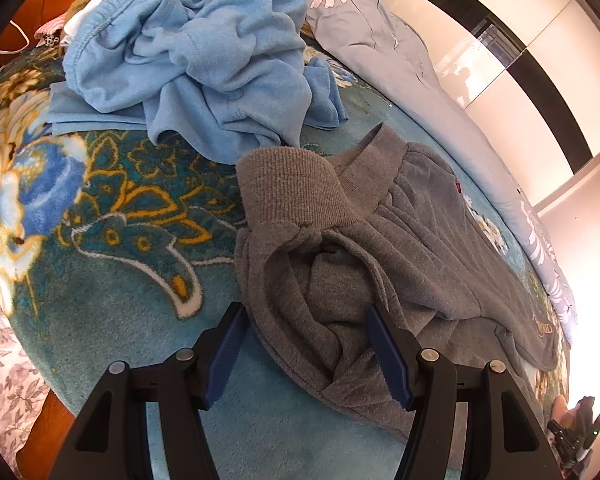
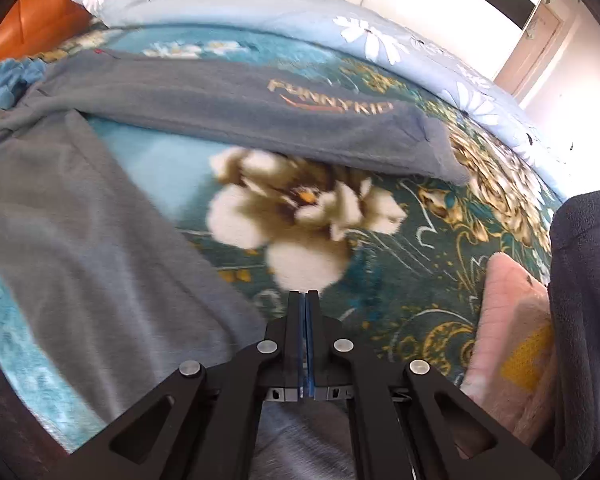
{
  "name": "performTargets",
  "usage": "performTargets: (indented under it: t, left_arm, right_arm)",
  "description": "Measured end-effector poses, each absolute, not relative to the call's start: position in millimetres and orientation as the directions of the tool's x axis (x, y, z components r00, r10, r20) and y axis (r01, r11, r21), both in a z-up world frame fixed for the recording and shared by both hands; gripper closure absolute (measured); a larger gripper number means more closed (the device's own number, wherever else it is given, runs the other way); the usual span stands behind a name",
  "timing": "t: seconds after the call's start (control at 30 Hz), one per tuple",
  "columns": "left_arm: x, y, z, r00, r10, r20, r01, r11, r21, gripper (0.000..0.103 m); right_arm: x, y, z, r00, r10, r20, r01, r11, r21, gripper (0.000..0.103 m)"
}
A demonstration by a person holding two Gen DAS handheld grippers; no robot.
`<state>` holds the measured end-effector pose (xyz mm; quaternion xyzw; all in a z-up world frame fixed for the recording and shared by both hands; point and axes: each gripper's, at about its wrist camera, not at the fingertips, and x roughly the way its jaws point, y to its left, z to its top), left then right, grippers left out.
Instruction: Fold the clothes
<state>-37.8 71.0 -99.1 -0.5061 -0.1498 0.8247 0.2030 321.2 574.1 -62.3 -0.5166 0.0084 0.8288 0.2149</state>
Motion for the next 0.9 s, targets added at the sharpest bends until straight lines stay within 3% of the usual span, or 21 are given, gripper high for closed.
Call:
performTargets:
  t: [0.07, 0.13, 0.2, 0.27, 0.47, 0.53, 0.57, 0.6, 0.9]
  left_arm:
    - [-37.5, 71.4, -99.0, -0.404, 0.484, -0.776, -0.187, -0.874, -0.448, 0.037]
    - [-37.8, 72.9, -99.5, -0.406, 0.486, -0.774, -0.186, -0.873, -0.45, 0.037]
    - [-37.4, 73.7, -100.4, -0.407, 0.489, -0.771, -0.18, -0.871, -0.457, 0.037]
    - [-36.4, 73.8, -101.1, -0.406, 0.492, -0.77, -0.175, -0.869, -0.463, 0.037]
    - [-35.1, 69.8, -99.9, -0.404, 0.497, -0.768, -0.173, -0.866, -0.469, 0.037]
    - [-35.0, 69.9, -100.0, -0.403, 0.496, -0.769, -0.174, -0.866, -0.468, 0.037]
    - [-35.1, 70.4, -100.2, -0.402, 0.495, -0.77, -0.174, -0.867, -0.467, 0.037]
    - [-35.2, 70.9, -100.5, -0.402, 0.494, -0.771, -0.175, -0.868, -0.465, 0.037]
    - [-36.2, 69.5, -96.8, -0.399, 0.518, -0.756, -0.181, -0.853, -0.489, 0.037]
  right_arm:
    - [328.1, 560.8, -55.8, -0.381, 0.327, -0.865, -0.314, -0.926, -0.211, 0.099]
    - [328.6, 549.3, -58.0, -0.352, 0.333, -0.875, -0.26, -0.933, -0.251, 0.089]
    - [327.9, 544.5, -64.0, -0.325, 0.329, -0.887, -0.23, -0.937, -0.263, 0.072]
    - [327.6, 543.2, -71.9, -0.305, 0.307, -0.901, -0.222, -0.943, -0.246, 0.071]
    - [324.8, 539.8, -91.7, -0.28, 0.291, -0.915, -0.214, -0.948, -0.236, 0.071]
    - [326.3, 539.2, -90.2, -0.294, 0.288, -0.912, -0.219, -0.948, -0.229, 0.081]
    - [327.0, 539.6, -90.9, -0.298, 0.296, -0.908, -0.218, -0.947, -0.237, 0.095]
    - [327.9, 539.3, -90.3, -0.299, 0.308, -0.903, -0.213, -0.944, -0.251, 0.096]
    - [311.2, 574.8, -77.8, -0.319, 0.412, -0.854, -0.343, -0.89, -0.301, 0.098]
